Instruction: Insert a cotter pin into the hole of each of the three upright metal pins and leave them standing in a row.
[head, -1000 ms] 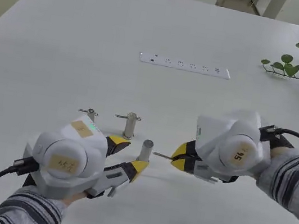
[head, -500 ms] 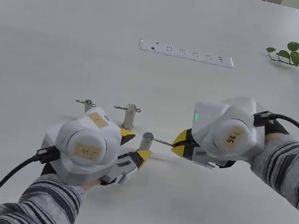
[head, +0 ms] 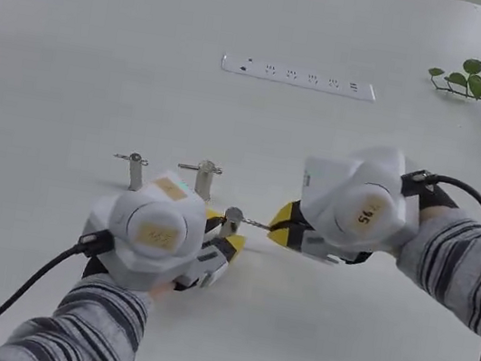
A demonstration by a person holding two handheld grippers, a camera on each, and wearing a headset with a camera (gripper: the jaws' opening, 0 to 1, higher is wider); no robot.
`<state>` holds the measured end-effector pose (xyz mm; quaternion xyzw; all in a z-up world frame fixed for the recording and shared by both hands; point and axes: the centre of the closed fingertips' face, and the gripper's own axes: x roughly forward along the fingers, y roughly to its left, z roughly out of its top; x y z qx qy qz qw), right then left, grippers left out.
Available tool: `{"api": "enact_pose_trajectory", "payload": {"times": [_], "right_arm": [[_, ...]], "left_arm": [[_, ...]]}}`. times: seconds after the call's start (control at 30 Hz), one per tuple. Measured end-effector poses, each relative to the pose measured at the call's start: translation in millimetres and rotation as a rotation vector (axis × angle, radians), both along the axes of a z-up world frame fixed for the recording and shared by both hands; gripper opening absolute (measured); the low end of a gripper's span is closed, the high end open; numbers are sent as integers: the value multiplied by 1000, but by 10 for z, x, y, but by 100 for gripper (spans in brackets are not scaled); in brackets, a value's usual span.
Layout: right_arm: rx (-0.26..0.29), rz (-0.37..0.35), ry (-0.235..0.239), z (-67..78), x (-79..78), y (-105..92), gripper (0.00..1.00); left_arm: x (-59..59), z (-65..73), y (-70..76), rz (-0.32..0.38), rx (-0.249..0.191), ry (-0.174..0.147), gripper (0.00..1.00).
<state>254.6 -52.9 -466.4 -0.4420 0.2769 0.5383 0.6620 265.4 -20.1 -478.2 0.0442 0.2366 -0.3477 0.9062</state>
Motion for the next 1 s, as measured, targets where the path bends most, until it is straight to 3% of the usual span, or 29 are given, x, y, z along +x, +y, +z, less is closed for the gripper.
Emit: {"api": "enact_pose_trajectory", "payload": {"times": [0.47,1.0], "right_arm": [[-33,27,-27,68,-31,37,0],[-5,53,-31,158,-81,87,0]], "left_arm": [[13,-53,11,25,1,17,11],[21,-88,14,29,15,-6,10]]}}
